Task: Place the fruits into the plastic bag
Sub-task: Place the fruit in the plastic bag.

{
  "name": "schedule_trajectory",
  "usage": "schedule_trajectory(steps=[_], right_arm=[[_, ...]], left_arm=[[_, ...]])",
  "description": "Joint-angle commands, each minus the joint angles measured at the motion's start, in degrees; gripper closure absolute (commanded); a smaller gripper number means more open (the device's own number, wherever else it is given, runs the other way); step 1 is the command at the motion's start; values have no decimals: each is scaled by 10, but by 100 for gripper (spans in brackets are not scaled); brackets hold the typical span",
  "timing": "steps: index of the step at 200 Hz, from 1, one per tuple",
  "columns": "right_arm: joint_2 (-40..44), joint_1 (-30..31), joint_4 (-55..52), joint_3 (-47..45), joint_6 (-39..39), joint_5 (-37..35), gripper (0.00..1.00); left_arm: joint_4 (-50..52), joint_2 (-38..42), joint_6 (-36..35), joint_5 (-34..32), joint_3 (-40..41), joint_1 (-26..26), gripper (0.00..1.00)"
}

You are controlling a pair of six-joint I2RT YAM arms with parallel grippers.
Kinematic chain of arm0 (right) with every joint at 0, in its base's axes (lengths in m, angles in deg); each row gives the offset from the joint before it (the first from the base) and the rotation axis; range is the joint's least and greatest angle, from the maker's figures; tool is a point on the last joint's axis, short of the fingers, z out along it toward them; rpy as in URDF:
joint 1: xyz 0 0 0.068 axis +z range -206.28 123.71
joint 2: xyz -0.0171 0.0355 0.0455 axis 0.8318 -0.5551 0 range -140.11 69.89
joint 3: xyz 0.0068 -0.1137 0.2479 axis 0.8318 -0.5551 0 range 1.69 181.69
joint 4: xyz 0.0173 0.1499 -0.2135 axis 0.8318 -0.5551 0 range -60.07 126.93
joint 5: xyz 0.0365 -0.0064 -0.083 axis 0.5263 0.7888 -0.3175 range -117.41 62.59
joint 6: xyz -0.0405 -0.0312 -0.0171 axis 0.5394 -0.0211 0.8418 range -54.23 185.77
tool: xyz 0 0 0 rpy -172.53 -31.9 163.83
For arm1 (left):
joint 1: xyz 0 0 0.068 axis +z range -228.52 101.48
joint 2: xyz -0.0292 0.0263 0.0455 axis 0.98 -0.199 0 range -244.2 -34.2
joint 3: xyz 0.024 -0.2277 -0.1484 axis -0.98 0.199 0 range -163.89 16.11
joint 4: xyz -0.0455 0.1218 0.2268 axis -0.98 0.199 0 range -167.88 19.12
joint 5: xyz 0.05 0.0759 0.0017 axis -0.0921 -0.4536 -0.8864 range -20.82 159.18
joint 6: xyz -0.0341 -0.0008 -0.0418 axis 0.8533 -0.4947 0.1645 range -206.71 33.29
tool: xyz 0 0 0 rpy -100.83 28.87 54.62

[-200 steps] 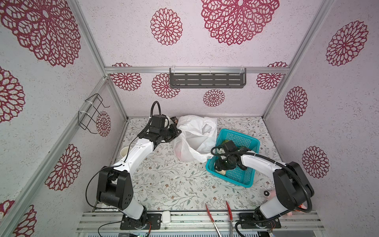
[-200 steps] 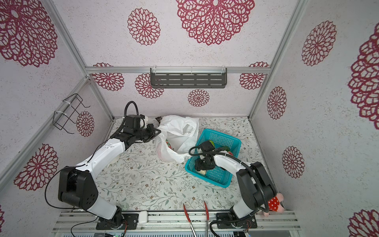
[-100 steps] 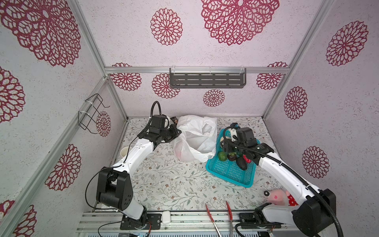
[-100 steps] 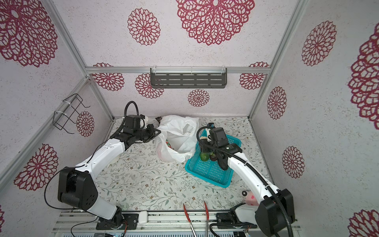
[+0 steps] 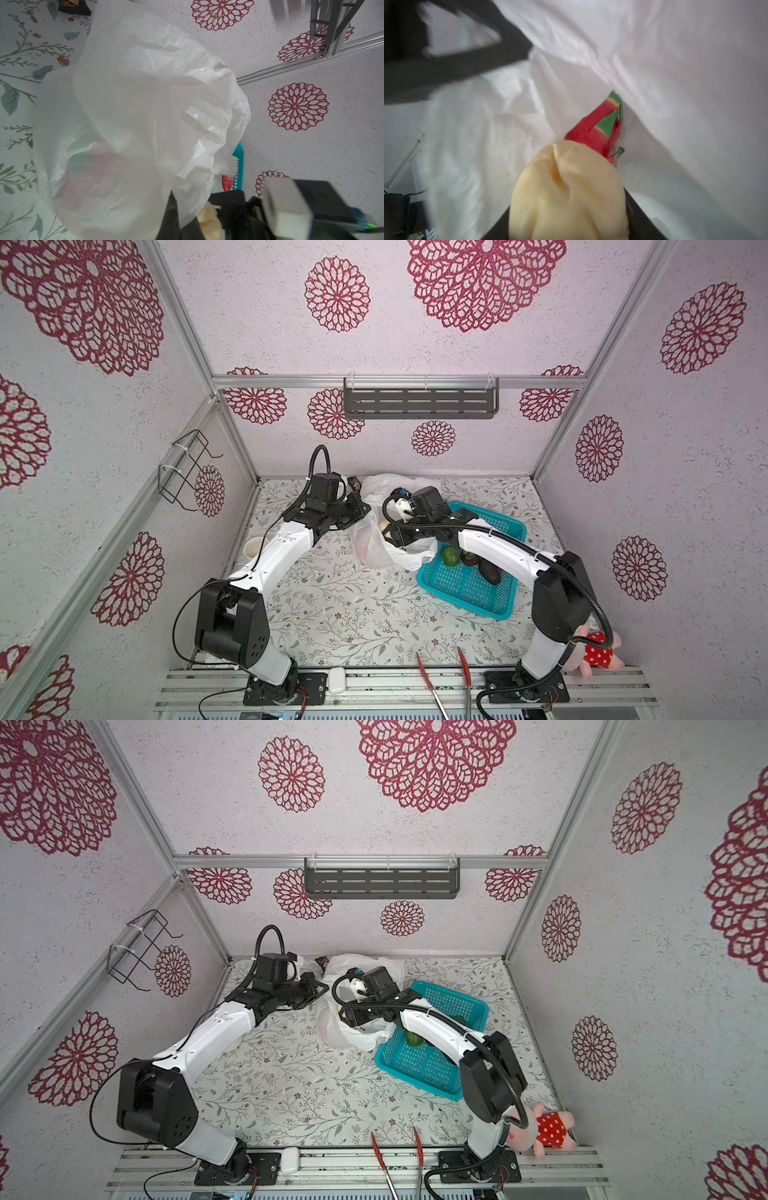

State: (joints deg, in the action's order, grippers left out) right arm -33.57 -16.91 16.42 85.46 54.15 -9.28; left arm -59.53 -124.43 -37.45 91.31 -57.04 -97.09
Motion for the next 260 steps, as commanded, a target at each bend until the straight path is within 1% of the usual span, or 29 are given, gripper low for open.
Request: schedule_trajectory(steps=[1,32,72,82,92,99,117,146,180,194,212,224,244,260], right_arm=[[-15,-7,-13,47,3,-20,59],[-92,-14,-58,121,-15,-69,58],[-163,-22,-89,180,-26,-74,54],[-169,-23,-90,185,-28,-69,50],[-167,-23,-86,184,-30,-63,41],[-162,-23,-83,179,-31,-60,34],[-140,-23,-71,162,-28,-64,25],[-90,-25,-56,131,-19,-71,18],[-34,-27,-37,93,-12,-44,12],[-20,-28,-30,82,-15,-36,7],[-14,-28,-30,79,-15,-35,7],[-1,-30,-25,73,-16,-44,8],[46,-39,-3,46,-19,-79,9],[96,-60,15,17,-28,-110,9]], left_arm=[[5,20,-9,-5,2,-6,100],[10,23,-11,-8,4,-7,100],[11,27,-13,-14,7,-6,100],[12,27,-14,-15,7,-6,100],[12,27,-14,-16,8,-6,100],[12,27,-15,-16,9,-6,100],[12,25,-14,-19,9,-6,100],[10,20,-12,-20,9,-6,100],[10,18,-12,-23,6,-6,100],[10,18,-11,-23,4,-6,100],[13,18,-12,-25,2,-7,100],[16,18,-12,-26,1,-7,100],[17,18,-12,-27,2,-7,100],[18,19,-12,-27,3,-8,100]])
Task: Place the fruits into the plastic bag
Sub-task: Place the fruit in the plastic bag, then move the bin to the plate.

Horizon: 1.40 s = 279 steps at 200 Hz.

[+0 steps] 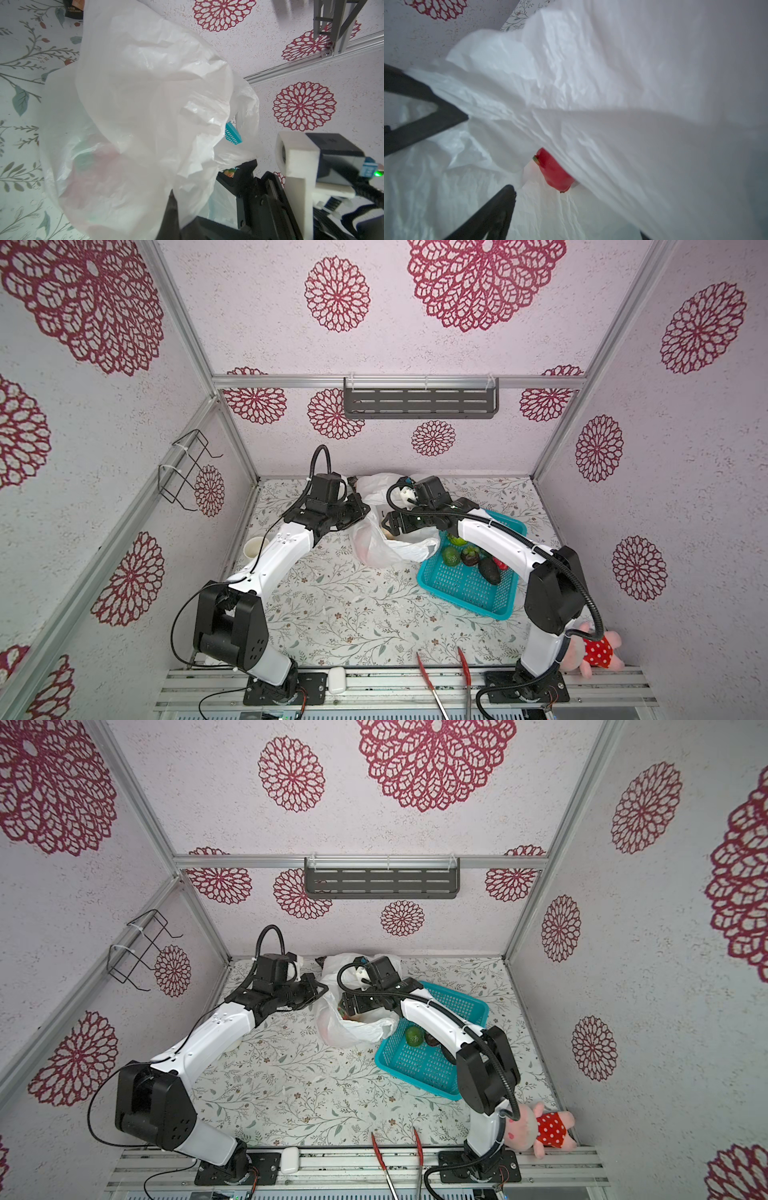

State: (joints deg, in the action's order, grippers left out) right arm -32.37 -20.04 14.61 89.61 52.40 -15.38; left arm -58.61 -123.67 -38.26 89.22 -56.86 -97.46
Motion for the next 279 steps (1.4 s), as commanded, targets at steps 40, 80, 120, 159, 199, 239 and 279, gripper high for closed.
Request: schedule_trajectory(steps=[40,80,120,159,199,239,279], right_arm=[[181,-127,11,-95,-80,-182,8],[184,-205,-84,-139,-123,-315,7],[154,-256,-108,-186,-129,-307,7],[116,-263,-111,-204,-119,-283,8],[96,-262,-110,-225,-119,-230,10],[100,-262,-80,-254,-140,-143,13],[95,-261,-57,-268,-159,-86,16]], left_arm=[[8,6,-5,-4,0,-3,100],[5,3,-5,0,-3,-4,100],[5,3,-6,0,-3,-4,100],[8,7,-6,-3,-2,-4,100],[10,10,-8,-6,0,-4,100],[11,4,-8,-4,-7,-4,100],[16,-4,-11,-2,-20,-5,100]])
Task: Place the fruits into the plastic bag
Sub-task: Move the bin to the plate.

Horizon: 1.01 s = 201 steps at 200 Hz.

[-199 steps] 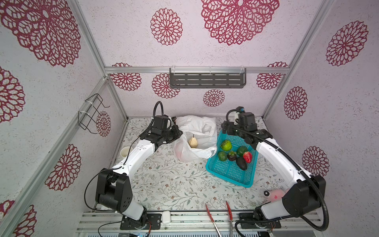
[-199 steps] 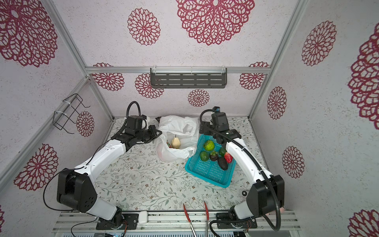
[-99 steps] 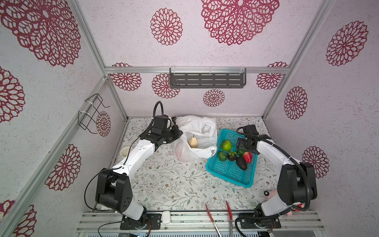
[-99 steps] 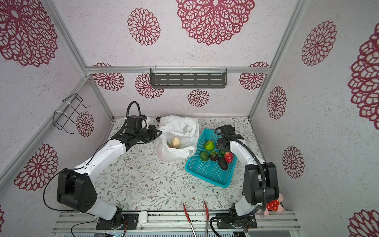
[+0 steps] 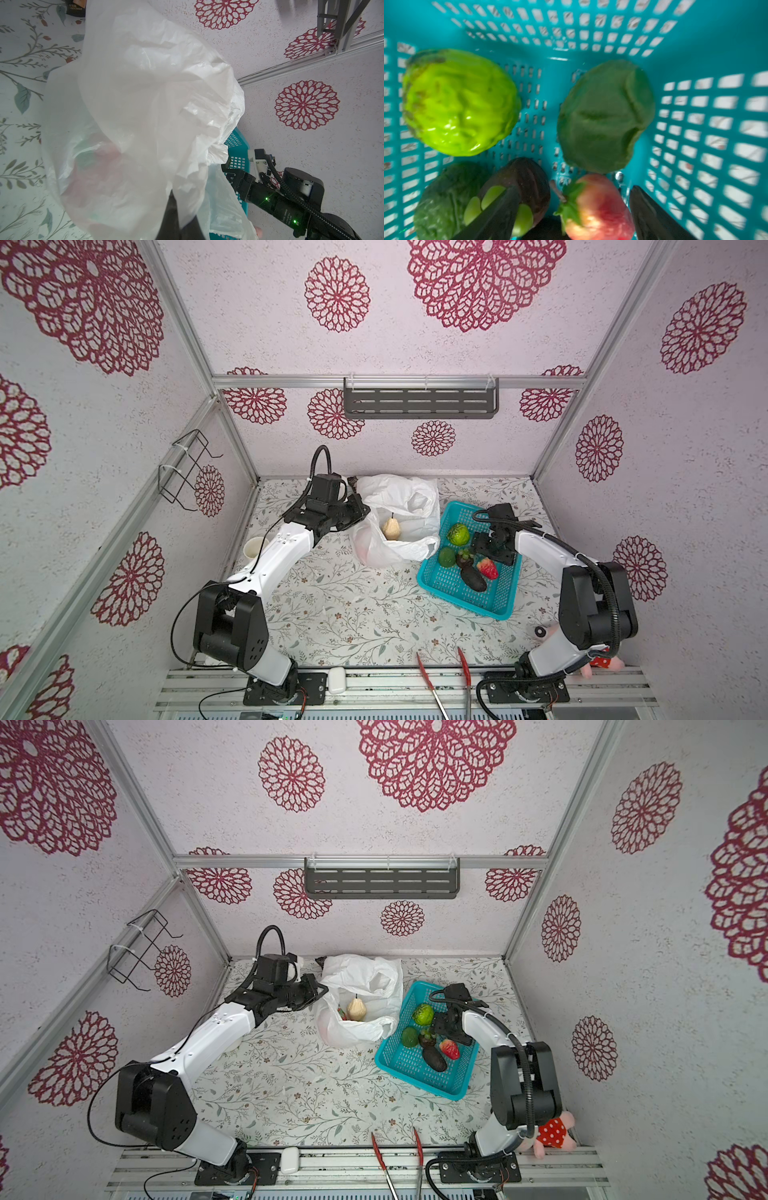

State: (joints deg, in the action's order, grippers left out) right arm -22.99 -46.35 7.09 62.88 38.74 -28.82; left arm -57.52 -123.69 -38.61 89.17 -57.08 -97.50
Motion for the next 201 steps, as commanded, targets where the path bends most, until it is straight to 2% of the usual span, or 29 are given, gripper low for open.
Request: schedule_trajectory(steps=[1,39,85,129,154,201], right_arm=[[2,2,19,-1,-23,49,16],[-3,3,13,4,-25,40,18],[31,4,8,-2,-58,-43,16],[71,15,75,-22,-28,47,17],[73,39,83,-21,-2,69,17],[31,63,59,-9,-5,43,19]], left_arm=[[5,-4,-7,-2,-18,-4,100],[8,-4,-8,-2,-21,-5,100],[8,-6,-8,-3,-20,-6,100],[7,-8,-9,-3,-20,-7,100],[5,-9,-7,-2,-20,-7,100],[5,-8,-5,-3,-19,-10,100]])
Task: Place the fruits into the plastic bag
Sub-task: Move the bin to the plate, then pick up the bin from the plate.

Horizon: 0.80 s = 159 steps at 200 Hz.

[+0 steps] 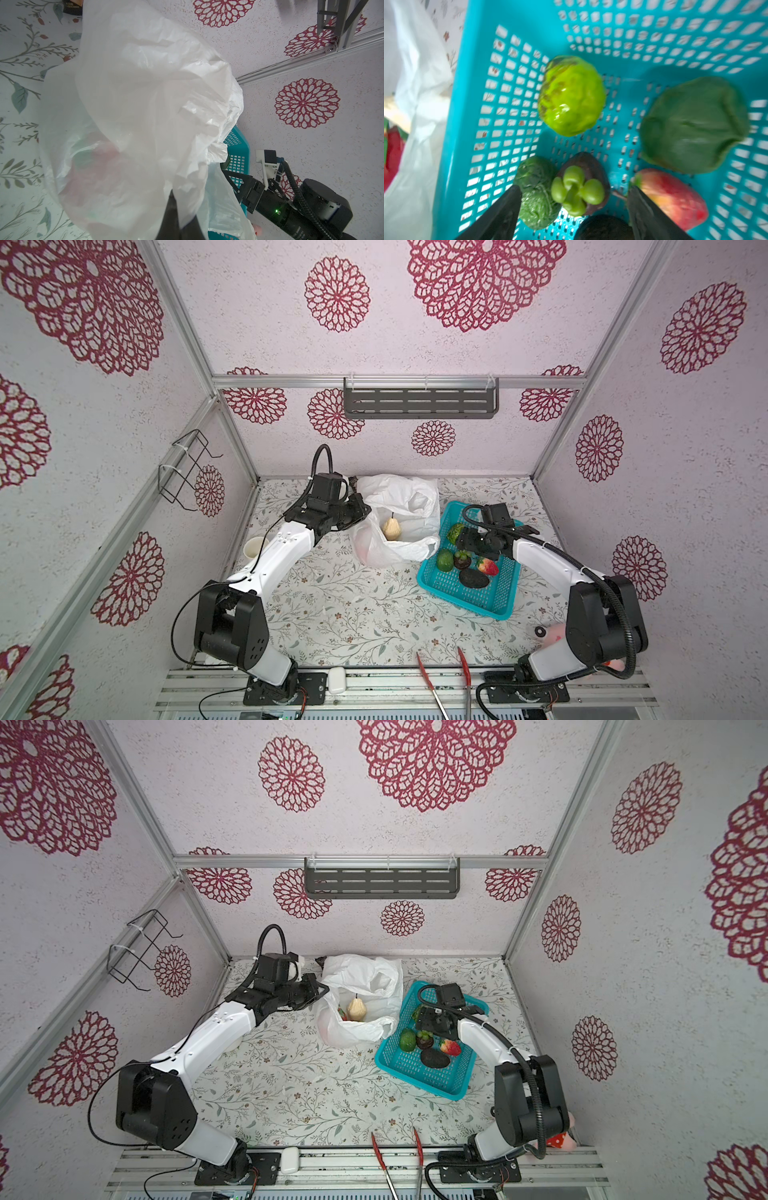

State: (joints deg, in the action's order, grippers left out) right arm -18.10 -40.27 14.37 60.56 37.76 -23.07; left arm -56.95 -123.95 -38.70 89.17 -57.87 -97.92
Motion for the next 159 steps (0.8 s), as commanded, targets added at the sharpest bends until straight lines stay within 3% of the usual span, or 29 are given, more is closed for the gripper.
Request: schedule_trajectory(steps=[1,91,137,159], right_arm=[[-18,2,-15,15,4,-16,19],[-85,3,-12,3,-2,-16,29],[-77,3,-6,10,0,-12,60],[-40,3,-9,21,4,-27,64]], left_arm=[[-1,-5,-5,-3,-11,-6,100],[3,0,-6,-7,-8,-6,100],[6,-1,-8,-8,-14,-6,100],[5,-2,-8,-8,-13,-6,100]])
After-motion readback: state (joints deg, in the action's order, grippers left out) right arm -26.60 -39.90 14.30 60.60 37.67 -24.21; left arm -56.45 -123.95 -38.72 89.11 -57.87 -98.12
